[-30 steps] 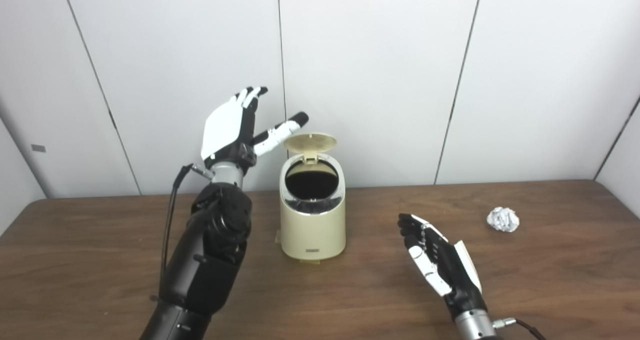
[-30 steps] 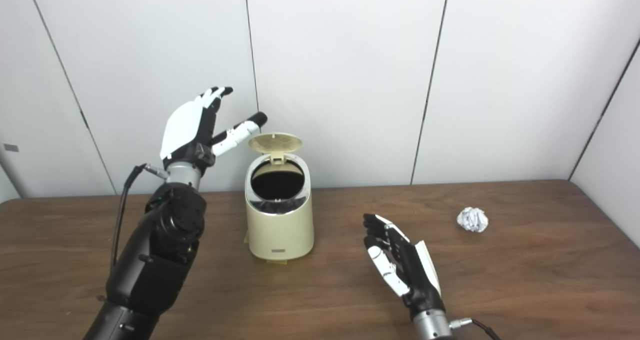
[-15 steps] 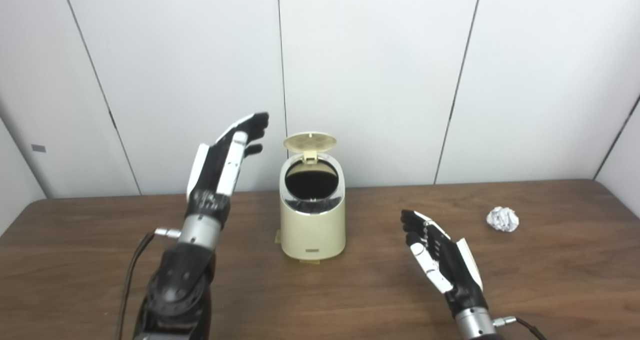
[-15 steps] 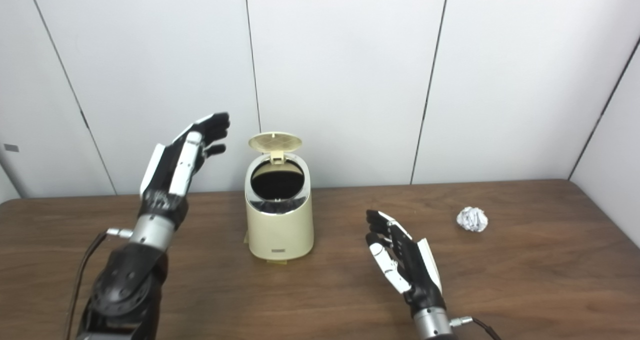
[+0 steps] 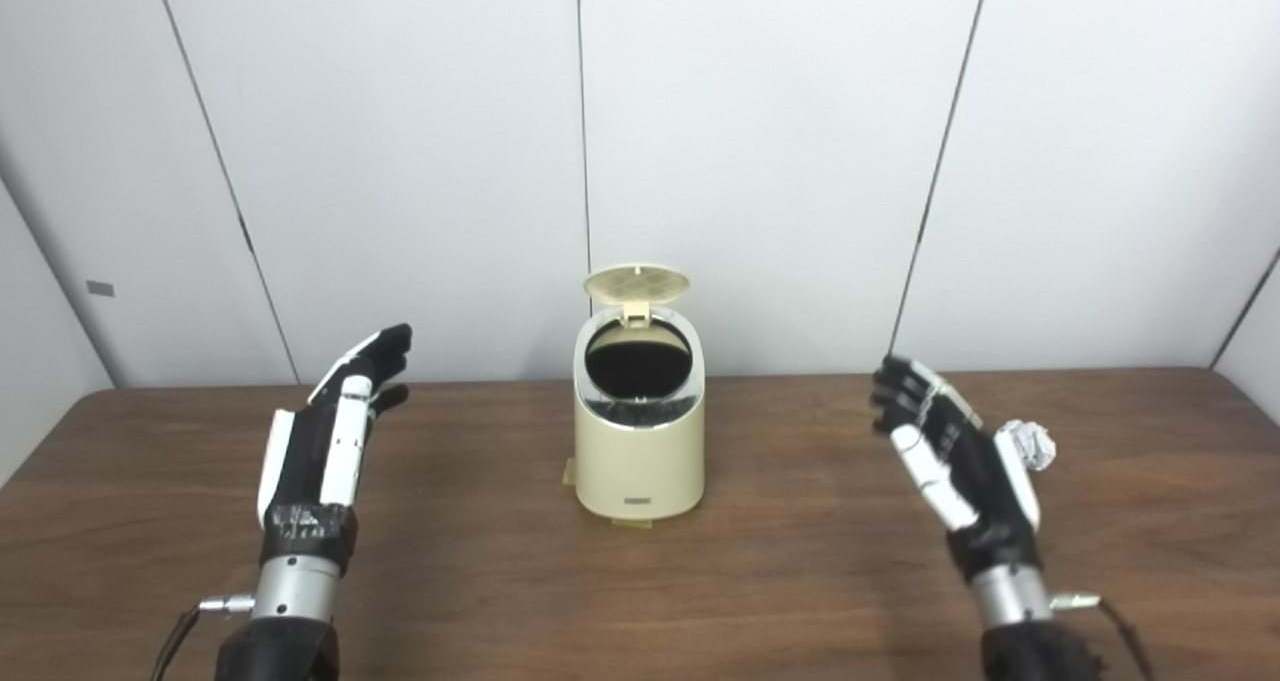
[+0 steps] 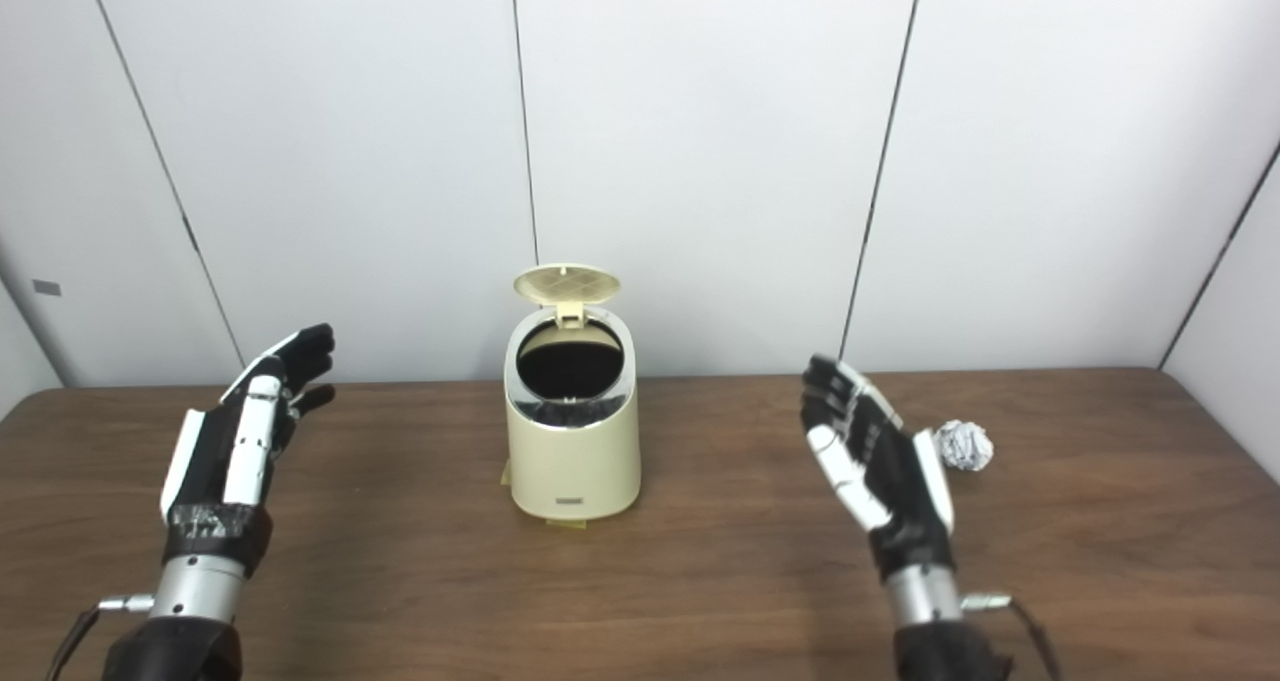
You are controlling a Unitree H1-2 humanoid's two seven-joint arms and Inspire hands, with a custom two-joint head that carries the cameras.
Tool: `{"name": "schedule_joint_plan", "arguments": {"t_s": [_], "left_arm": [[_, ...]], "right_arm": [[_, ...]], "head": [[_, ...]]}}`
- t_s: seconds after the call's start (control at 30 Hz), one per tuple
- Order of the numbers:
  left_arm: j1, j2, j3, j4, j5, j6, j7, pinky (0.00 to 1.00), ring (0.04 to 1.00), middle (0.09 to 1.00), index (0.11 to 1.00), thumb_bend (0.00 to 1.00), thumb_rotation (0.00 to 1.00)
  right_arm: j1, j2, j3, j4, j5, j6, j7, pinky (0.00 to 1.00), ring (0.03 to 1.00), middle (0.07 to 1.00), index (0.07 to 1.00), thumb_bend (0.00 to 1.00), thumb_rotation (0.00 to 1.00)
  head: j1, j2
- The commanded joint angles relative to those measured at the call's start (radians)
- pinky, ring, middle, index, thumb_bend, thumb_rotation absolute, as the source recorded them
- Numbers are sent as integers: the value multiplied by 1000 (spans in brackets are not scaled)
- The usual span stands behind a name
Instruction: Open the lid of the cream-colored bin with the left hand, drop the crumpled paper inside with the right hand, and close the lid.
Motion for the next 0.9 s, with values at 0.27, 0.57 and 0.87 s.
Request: {"name": "schedule_joint_plan", "arguments": {"t_s": [0.27, 0.57, 0.87], "left_arm": [[8, 0, -24, -18, 7, -24, 6, 820, 894, 873, 861, 192, 1000], [10, 15, -16, -32, -13, 0, -6, 832, 899, 882, 870, 192, 1000], [10, 52, -4, -40, -45, 14, -25, 877, 915, 892, 885, 212, 1000]], "right_arm": [[-187, -130, -25, -323, -134, 254, 26, 573, 696, 726, 739, 216, 710], [-313, -556, 180, -334, -478, 558, 396, 535, 746, 811, 773, 868, 311], [-355, -643, 236, -192, -631, 588, 721, 606, 813, 897, 835, 972, 217]], "head": [[-16, -1], [-73, 2], [-164, 4]]}}
